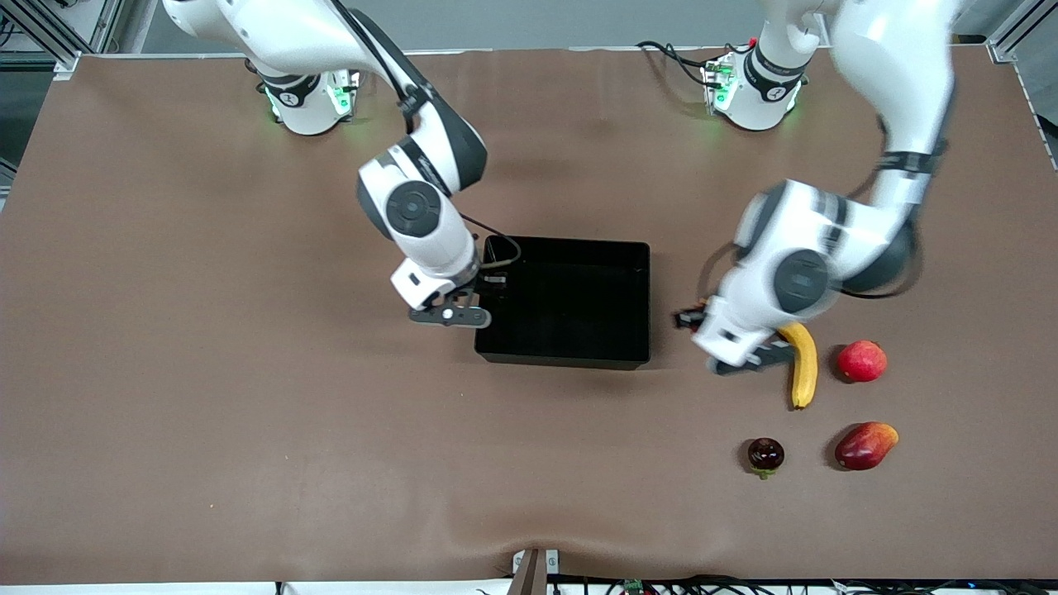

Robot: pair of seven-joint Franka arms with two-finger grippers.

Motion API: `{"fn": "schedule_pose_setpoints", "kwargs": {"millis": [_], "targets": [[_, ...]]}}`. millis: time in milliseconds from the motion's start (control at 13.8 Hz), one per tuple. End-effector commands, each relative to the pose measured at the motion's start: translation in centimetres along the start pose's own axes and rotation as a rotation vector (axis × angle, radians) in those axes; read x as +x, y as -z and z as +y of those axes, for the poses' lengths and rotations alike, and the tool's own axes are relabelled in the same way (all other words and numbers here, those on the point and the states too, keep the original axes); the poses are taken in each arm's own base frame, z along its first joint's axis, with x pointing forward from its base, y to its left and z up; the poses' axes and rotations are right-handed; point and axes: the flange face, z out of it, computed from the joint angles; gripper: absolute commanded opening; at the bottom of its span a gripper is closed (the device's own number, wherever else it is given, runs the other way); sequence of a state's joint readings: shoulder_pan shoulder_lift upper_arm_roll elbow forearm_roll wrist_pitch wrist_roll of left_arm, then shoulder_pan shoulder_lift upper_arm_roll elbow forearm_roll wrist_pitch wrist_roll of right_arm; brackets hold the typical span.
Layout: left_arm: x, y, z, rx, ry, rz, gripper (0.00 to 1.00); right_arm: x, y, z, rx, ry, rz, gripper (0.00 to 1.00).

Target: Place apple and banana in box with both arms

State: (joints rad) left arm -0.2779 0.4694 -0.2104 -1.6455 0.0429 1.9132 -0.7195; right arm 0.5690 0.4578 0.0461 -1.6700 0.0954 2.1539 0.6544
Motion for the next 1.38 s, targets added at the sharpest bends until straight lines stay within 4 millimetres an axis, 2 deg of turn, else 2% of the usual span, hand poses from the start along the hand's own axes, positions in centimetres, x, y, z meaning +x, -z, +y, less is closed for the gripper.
{"fn": "schedule_pose_setpoints", "kwargs": {"millis": [0,73,218,436,726,944,1017,1090,1162,1235,1308], "targets": [[-3.3,-0.6,3.6,0.017,0.072,0.002,0.00,1.8,5.5,5.6,-0.018,0.042,-0.019,1.00],[-4.4,-1.0,4.9,0.014,0.081,0.002,0.00,2.5,6.9,7.5,-0.022,0.049,-0.026,1.00],[-6.0,-3.1,7.8,0.014,0.110,0.004,0.00,4.3,9.3,11.9,-0.021,0.066,-0.027,1.00],[-6.7,-7.0,10.1,0.005,0.147,0.011,0.00,6.5,12.8,18.5,-0.011,0.078,-0.008,1.00],[-6.3,-10.8,10.7,0.003,0.170,0.003,0.00,8.0,16.3,26.5,-0.007,0.083,0.002,1.00],[-5.9,-12.6,10.8,0.012,0.174,-0.011,0.00,7.5,20.0,30.5,-0.004,0.101,0.030,1.00],[-5.9,-12.8,10.8,0.010,0.174,-0.010,0.22,7.0,21.2,31.6,-0.005,0.123,0.032,1.00],[-5.9,-12.9,10.7,0.011,0.177,-0.012,0.85,6.1,22.6,32.0,-0.006,0.134,0.026,1.00],[-5.7,-12.5,10.5,0.011,0.169,-0.011,1.00,5.1,24.1,32.5,-0.009,0.129,0.022,1.00],[-5.5,-12.0,10.5,0.008,0.175,-0.007,1.00,4.0,25.6,32.5,-0.011,0.129,0.016,1.00],[-5.3,-10.3,10.2,-0.003,0.182,0.006,1.00,2.6,27.3,32.0,-0.013,0.135,0.006,1.00]]}}
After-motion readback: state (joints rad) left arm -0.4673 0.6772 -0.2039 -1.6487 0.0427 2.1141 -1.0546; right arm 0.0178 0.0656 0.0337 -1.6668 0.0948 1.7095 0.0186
